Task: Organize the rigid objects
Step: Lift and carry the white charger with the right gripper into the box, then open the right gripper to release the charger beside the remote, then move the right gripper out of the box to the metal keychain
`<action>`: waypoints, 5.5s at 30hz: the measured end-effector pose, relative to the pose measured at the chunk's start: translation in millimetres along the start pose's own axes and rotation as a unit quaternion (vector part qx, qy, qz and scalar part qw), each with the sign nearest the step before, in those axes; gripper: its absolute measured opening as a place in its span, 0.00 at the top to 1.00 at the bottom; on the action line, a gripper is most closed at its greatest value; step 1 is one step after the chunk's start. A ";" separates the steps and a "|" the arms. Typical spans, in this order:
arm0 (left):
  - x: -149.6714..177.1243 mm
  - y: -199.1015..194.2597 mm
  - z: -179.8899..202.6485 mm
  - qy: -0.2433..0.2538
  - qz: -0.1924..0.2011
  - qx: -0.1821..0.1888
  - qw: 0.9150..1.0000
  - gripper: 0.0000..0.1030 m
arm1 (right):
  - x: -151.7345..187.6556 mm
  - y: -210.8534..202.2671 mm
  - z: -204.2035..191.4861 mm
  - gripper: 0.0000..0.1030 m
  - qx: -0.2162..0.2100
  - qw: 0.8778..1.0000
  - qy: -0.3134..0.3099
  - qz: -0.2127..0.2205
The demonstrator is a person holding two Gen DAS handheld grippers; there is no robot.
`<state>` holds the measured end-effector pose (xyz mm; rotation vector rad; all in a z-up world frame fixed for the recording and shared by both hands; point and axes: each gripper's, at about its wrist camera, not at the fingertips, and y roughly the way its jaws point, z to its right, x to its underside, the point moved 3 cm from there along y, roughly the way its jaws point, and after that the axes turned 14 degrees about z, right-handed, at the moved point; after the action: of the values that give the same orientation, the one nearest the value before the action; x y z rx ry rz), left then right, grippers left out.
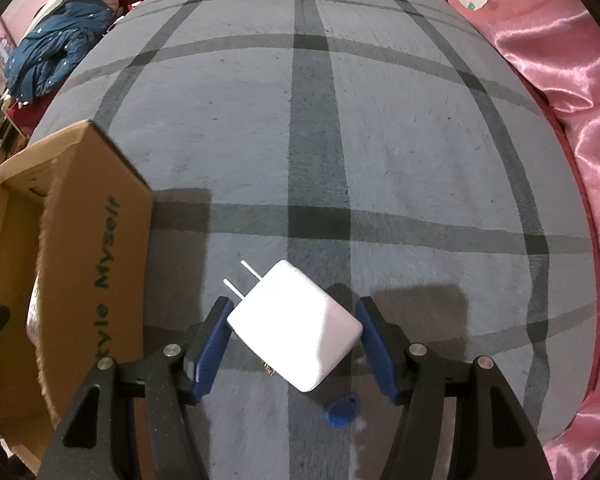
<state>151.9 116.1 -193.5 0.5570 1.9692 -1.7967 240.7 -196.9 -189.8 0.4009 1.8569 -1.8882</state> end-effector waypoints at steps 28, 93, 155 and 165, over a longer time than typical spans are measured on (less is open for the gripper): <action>-0.7 -1.3 0.8 0.003 -0.001 -0.003 1.000 0.87 | 0.6 -72.1 -45.7 0.35 -0.002 0.998 -0.060 0.007; -1.4 -1.1 -2.2 -0.007 -0.002 0.003 1.000 0.86 | 6.7 -11.7 -217.9 0.35 -0.074 0.992 -0.104 -0.022; -0.9 -0.6 -0.1 -0.002 -0.002 -0.001 1.000 0.87 | -22.1 -71.9 -125.4 0.00 -0.063 0.994 -0.076 0.038; -0.7 -0.2 -0.2 -0.002 -0.002 -0.001 1.000 0.87 | -20.0 -66.3 -68.5 0.00 -0.033 0.997 -0.049 0.039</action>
<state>152.4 116.3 -192.9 0.5495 1.9700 -1.7961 216.2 -127.6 -125.9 0.3483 1.8080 -1.7578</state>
